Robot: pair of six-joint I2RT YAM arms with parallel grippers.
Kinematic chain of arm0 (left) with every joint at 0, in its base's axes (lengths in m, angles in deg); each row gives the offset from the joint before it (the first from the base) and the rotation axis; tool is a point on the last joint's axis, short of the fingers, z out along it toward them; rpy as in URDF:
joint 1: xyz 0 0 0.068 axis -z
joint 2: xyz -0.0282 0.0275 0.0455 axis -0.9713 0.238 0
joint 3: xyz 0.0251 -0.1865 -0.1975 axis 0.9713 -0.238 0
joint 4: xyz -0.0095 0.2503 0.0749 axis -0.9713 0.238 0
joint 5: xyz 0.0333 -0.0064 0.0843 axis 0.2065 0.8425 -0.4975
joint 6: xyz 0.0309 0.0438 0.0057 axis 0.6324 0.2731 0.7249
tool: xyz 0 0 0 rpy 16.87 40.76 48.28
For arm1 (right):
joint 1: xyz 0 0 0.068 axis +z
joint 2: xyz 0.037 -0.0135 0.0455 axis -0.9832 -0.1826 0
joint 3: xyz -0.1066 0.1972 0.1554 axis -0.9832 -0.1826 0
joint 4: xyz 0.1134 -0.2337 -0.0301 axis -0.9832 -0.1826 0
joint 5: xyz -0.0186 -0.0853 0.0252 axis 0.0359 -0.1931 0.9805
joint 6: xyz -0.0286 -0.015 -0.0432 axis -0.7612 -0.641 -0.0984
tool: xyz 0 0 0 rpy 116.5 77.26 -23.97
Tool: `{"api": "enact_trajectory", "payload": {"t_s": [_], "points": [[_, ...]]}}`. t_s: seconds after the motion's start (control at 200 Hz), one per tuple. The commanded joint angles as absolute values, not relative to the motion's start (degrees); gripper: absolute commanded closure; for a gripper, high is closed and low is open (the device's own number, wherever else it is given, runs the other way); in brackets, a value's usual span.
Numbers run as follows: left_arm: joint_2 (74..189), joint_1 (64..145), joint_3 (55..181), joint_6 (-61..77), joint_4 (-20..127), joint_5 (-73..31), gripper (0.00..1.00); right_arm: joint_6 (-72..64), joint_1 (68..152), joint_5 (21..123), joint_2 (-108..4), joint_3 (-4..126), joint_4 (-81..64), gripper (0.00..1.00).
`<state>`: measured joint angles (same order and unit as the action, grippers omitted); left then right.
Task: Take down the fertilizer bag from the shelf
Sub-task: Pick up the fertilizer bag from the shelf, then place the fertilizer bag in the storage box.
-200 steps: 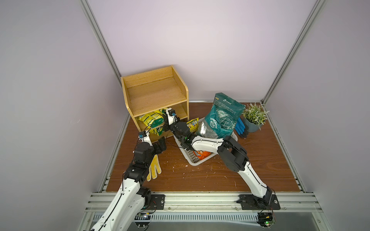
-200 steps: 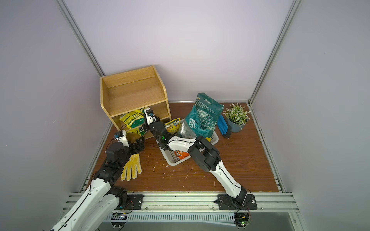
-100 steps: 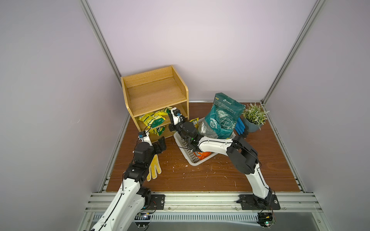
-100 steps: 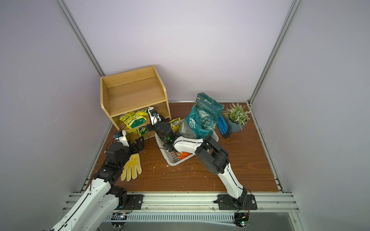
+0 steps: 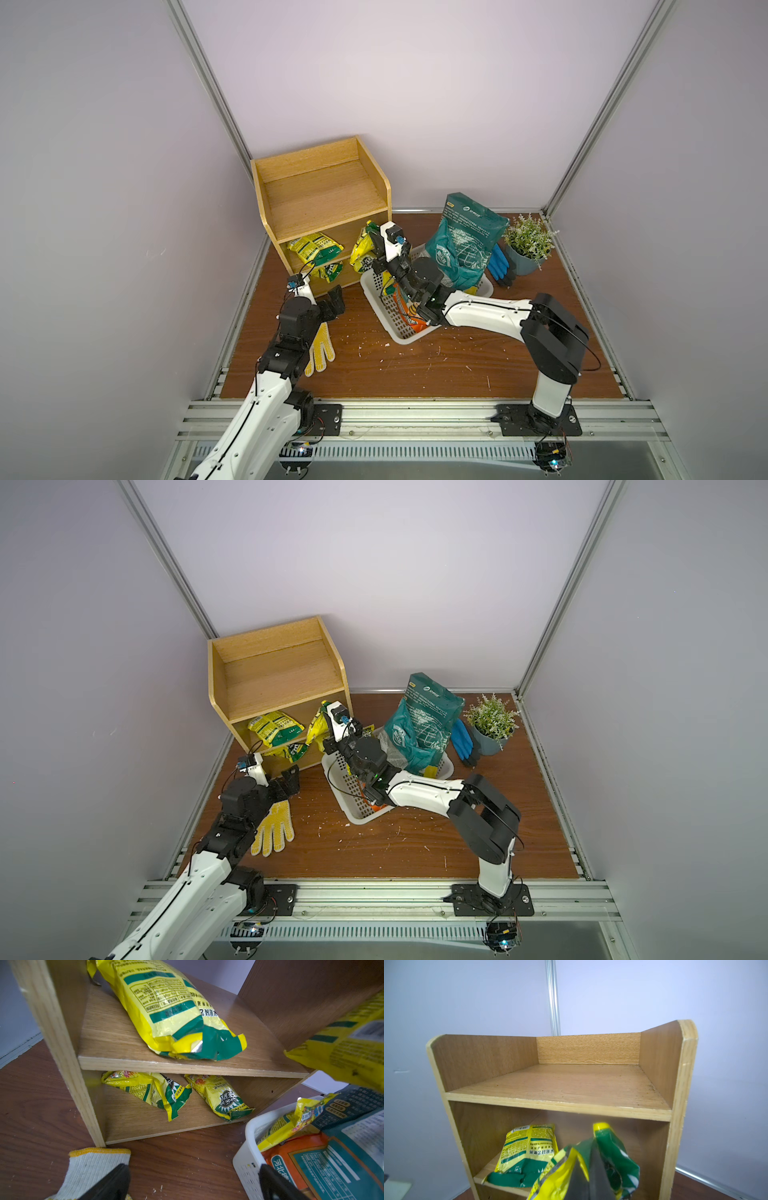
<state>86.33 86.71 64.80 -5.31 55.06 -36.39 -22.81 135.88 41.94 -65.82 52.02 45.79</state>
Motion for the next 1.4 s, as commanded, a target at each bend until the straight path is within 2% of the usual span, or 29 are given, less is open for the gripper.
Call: {"api": "enact_trajectory", "payload": {"t_s": [0.0,0.225,0.485,0.746,1.056,1.261,1.396], "points": [[86.7,86.1,64.8,-5.5,54.1,-36.5,0.00,-23.7,136.8,44.5,-56.5,50.1,46.8,1.00],[88.1,86.1,64.9,-5.3,53.9,-35.1,0.00,-22.5,137.1,47.4,-45.4,45.2,29.6,1.00],[94.0,86.1,68.3,-3.3,52.1,-30.1,0.00,-28.2,137.6,49.8,-42.6,42.7,17.0,1.00],[98.6,86.1,70.7,1.8,51.1,-31.4,0.00,-33.5,137.4,49.7,-48.1,43.3,9.6,1.00],[94.7,86.1,68.7,1.8,48.4,-32.0,0.00,-34.4,137.2,38.8,-57.4,42.7,10.6,1.00],[95.9,86.1,69.0,1.2,49.8,-32.4,0.00,-33.8,137.3,32.9,-64.1,47.8,5.1,1.00],[95.9,86.1,69.0,-1.9,52.8,-32.1,0.00,-34.0,137.2,32.4,-66.3,51.8,-0.1,1.00]]}}
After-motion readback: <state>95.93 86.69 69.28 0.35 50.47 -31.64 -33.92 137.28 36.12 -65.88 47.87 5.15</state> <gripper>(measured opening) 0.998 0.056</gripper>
